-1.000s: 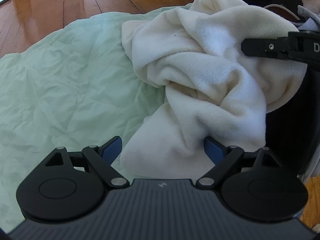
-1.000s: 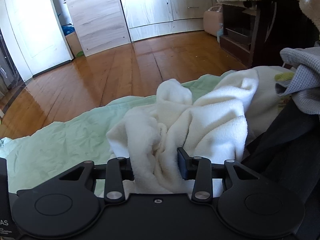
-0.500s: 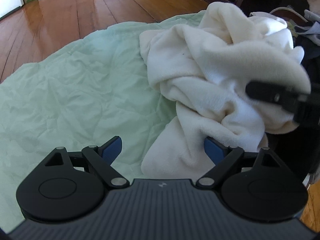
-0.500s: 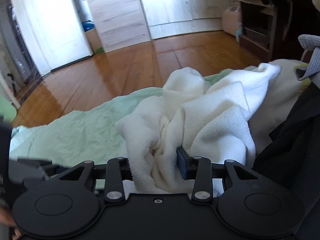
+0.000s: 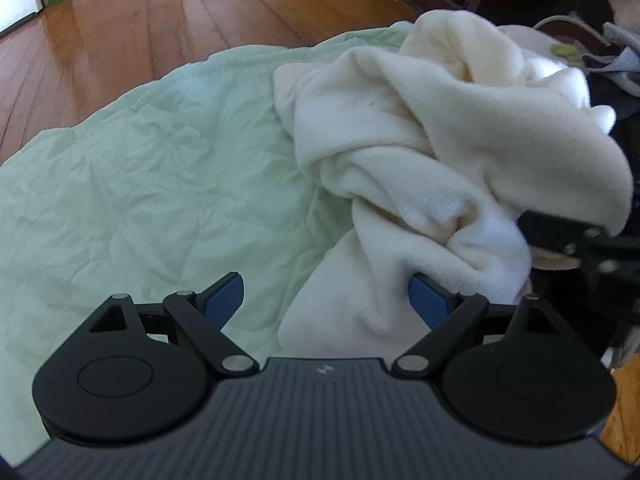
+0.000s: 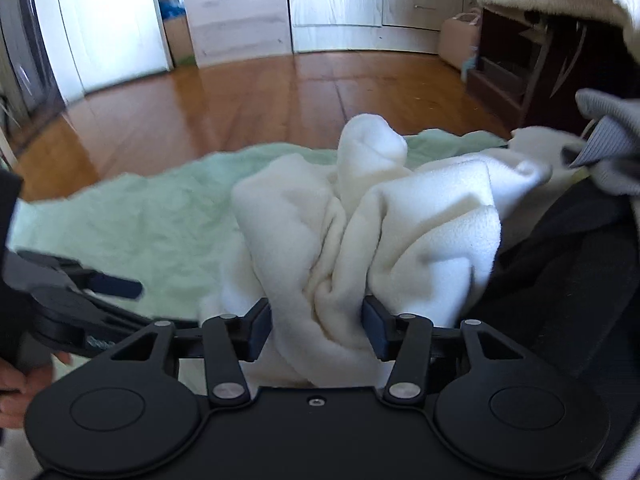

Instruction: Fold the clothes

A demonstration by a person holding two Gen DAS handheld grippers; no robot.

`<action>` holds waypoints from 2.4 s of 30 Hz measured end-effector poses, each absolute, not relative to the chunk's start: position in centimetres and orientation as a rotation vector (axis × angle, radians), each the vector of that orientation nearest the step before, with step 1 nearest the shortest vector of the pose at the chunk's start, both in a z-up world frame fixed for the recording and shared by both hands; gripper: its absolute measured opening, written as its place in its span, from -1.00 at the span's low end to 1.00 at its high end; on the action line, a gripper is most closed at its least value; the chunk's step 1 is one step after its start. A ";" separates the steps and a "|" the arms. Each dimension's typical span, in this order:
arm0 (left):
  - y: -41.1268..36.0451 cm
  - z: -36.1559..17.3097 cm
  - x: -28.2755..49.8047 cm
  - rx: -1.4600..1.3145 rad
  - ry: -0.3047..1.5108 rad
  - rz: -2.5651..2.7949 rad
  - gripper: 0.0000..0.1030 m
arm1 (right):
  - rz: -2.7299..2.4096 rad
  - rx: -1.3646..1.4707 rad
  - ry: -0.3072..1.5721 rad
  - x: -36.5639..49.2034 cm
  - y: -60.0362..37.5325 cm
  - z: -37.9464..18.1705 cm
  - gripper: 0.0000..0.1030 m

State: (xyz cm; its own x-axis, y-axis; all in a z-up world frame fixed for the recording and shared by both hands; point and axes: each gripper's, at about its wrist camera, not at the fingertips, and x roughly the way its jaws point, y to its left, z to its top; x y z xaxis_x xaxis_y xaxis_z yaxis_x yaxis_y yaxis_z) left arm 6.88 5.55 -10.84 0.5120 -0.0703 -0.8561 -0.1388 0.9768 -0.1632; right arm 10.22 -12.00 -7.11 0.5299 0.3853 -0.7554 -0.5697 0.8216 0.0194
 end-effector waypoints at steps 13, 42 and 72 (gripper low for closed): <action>3.4 -13.9 6.2 -0.269 1.008 -0.043 0.76 | 0.527 -0.291 0.835 10.7 -11.8 -7.6 0.36; 8.9 -19.3 8.2 -0.760 0.970 -0.290 0.08 | 0.747 0.049 0.923 14.3 -12.1 -9.0 -0.26; 31.9 -3.3 -9.1 -0.566 0.646 0.070 0.09 | 1.335 0.430 1.069 7.1 13.0 0.7 -0.64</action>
State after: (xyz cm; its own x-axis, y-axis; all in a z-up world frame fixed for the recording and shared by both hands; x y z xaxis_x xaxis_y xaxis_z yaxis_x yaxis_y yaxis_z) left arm -9.12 31.94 -3.34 0.8014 -0.1105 -0.5878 -0.2335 0.8470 -0.4776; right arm 7.09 13.00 0.69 -0.1201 0.9192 -0.3749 -0.5668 0.2466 0.7861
